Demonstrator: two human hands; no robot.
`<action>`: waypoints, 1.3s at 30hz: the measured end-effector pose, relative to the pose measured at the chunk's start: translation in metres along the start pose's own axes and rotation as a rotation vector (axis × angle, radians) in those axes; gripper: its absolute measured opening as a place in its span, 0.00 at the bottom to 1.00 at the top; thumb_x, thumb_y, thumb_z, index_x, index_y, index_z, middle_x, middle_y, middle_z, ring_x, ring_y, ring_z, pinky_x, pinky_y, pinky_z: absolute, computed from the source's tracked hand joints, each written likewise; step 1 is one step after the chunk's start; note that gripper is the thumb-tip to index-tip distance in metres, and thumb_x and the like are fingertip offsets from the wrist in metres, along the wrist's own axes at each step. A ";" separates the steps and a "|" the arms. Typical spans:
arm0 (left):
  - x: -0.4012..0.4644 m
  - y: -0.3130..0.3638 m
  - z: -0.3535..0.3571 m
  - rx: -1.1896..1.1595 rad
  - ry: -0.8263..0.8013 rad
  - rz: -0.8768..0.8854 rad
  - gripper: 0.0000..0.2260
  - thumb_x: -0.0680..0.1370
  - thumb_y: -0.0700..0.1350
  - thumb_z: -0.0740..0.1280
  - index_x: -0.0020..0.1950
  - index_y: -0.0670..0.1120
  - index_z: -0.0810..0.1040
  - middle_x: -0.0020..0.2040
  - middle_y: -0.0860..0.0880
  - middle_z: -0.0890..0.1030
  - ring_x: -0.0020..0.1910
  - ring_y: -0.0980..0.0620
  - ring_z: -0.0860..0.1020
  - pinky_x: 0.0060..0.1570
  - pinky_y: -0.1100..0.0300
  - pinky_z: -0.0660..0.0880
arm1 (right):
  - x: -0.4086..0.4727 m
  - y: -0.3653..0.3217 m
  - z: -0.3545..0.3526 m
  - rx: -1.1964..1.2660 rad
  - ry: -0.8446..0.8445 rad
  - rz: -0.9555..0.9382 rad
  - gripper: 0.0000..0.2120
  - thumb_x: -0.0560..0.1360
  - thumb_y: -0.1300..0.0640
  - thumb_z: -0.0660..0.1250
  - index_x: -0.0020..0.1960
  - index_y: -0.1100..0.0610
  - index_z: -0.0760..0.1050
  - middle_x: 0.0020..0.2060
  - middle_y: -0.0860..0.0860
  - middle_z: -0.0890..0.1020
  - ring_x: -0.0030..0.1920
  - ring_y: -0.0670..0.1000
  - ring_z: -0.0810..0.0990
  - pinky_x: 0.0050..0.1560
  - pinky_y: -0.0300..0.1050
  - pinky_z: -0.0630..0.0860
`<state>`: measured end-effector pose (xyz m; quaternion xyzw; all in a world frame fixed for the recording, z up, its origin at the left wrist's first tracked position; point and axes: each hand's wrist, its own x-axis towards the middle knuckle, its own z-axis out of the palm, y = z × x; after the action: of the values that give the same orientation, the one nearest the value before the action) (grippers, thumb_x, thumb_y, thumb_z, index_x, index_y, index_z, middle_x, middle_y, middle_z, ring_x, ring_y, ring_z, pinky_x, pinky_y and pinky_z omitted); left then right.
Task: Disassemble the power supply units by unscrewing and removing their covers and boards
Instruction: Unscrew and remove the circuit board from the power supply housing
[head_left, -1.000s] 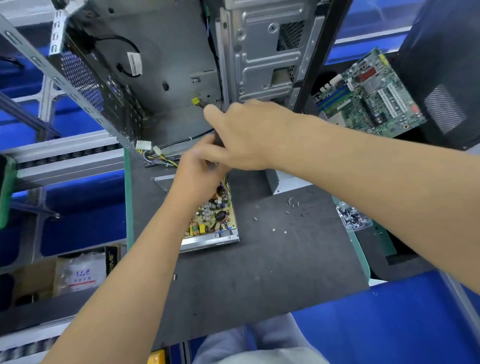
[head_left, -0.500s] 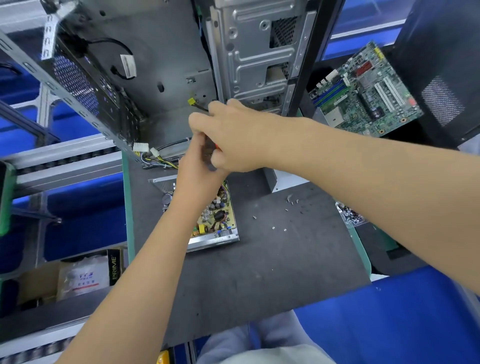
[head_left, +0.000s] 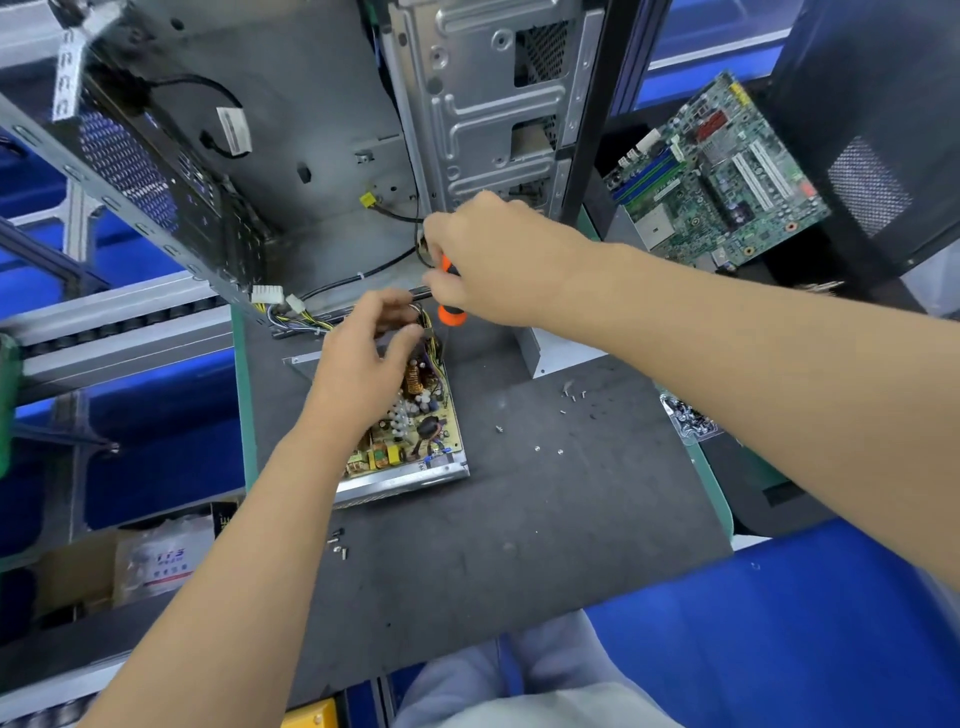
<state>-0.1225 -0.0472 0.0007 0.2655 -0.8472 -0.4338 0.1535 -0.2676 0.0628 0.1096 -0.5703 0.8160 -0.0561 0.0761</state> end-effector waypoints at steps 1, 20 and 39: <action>0.000 -0.002 -0.001 0.023 0.001 0.009 0.11 0.81 0.41 0.67 0.62 0.51 0.76 0.52 0.61 0.81 0.53 0.67 0.78 0.58 0.69 0.73 | -0.001 0.002 0.003 0.032 0.013 0.001 0.12 0.80 0.52 0.59 0.55 0.59 0.71 0.42 0.55 0.70 0.49 0.63 0.76 0.45 0.51 0.71; -0.014 0.017 0.025 0.543 -0.078 0.171 0.19 0.75 0.46 0.76 0.62 0.39 0.80 0.51 0.41 0.80 0.45 0.36 0.80 0.45 0.41 0.78 | -0.033 0.049 -0.010 0.304 0.208 0.215 0.11 0.75 0.50 0.63 0.46 0.57 0.77 0.32 0.51 0.76 0.34 0.52 0.71 0.32 0.42 0.64; -0.011 0.035 0.070 0.633 -0.663 0.119 0.11 0.83 0.49 0.63 0.60 0.48 0.83 0.57 0.46 0.78 0.58 0.42 0.77 0.58 0.50 0.73 | -0.049 0.082 -0.029 0.324 0.305 0.313 0.09 0.73 0.47 0.62 0.42 0.51 0.76 0.33 0.47 0.77 0.35 0.46 0.71 0.40 0.46 0.73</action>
<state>-0.1586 0.0214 -0.0116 0.0971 -0.9551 -0.2058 -0.1896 -0.3323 0.1375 0.1262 -0.4026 0.8766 -0.2588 0.0506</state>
